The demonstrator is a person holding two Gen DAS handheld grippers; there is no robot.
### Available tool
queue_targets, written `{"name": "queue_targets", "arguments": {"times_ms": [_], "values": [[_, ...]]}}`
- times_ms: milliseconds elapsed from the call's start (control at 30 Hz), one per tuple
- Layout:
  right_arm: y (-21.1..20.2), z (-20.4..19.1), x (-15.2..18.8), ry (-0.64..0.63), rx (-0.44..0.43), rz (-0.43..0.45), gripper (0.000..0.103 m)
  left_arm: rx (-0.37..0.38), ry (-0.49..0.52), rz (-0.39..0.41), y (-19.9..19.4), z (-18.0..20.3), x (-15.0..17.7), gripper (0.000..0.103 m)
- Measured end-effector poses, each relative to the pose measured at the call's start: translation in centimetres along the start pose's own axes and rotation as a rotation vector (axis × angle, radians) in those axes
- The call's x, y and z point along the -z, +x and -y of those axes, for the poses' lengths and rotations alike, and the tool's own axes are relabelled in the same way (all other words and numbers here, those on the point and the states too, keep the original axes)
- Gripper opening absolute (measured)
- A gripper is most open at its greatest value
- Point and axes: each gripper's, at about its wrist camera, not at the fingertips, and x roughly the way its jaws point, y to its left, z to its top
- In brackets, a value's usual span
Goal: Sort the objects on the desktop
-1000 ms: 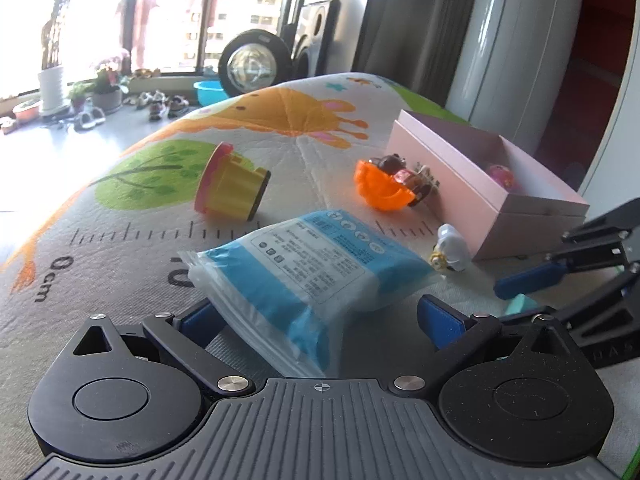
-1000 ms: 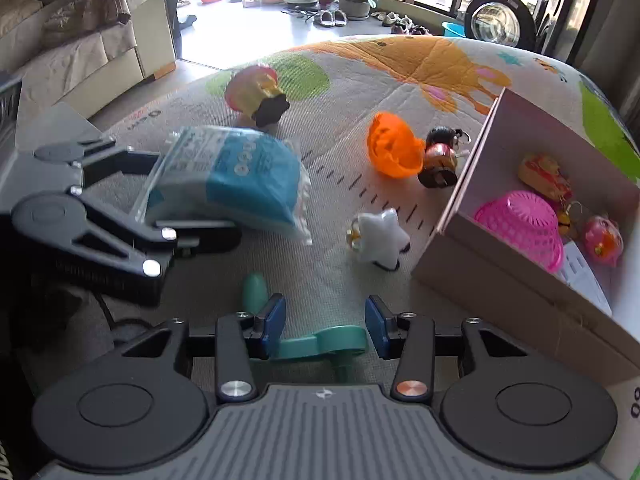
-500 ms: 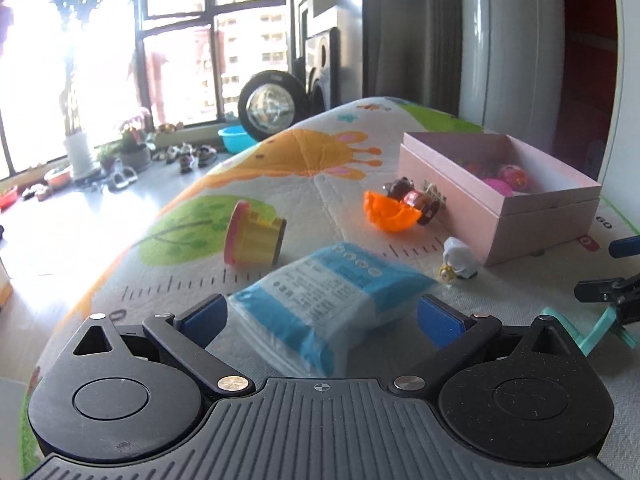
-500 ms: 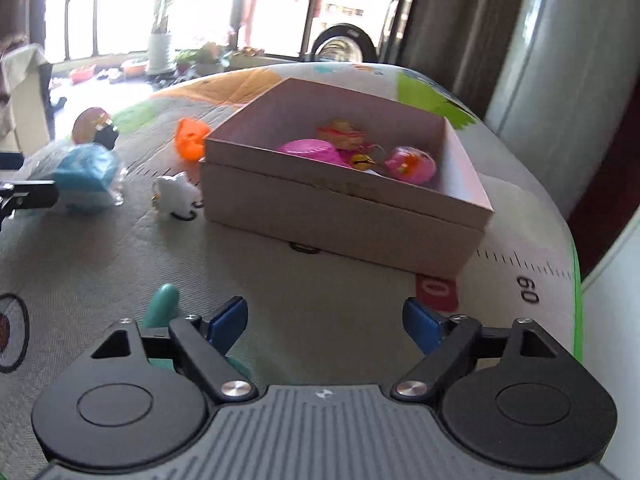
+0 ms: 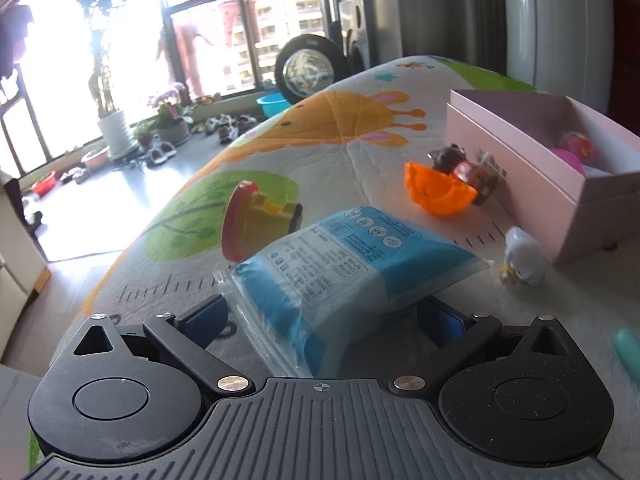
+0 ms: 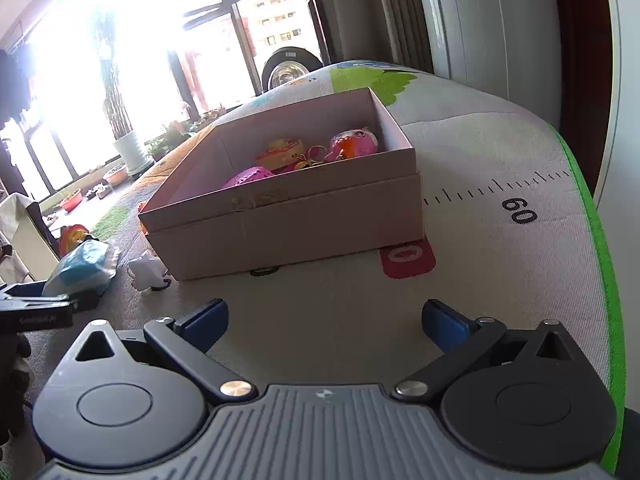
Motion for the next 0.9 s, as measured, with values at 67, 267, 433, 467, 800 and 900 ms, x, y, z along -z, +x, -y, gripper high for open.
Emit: {"name": "queue_targets", "arguments": {"times_ms": [67,267,433,467,800,900], "values": [[0.0,-0.2,0.1,-0.007,0.008,-0.001,0.103,-0.050,-0.020,0.017,0.7,0.2,-1.0,0.103],[-0.3,0.3,0.1,0.023,-0.002,0.012,0.103,-0.049,0.047,0.137,-2.5,0.6,-1.4,0.103],[-1.1,1.2,-2.8,0.041,-0.063,0.025,0.103,0.121,0.101,0.130,-4.6,0.7,-0.8,0.103],[-1.1,1.5,-3.8,0.046,-0.064,0.033,0.103,0.161,0.124,0.129,-4.9,1.2,-0.6,0.103],[5.6,3.3,-9.7,0.141,-0.104,-0.026,0.103,0.242,0.226,0.139,-5.2,4.0,0.9,0.103],[6.1,2.1,-9.5,0.108,-0.104,-0.024,0.103,0.205,0.168,0.130,-4.7,2.7,0.9,0.103]]}}
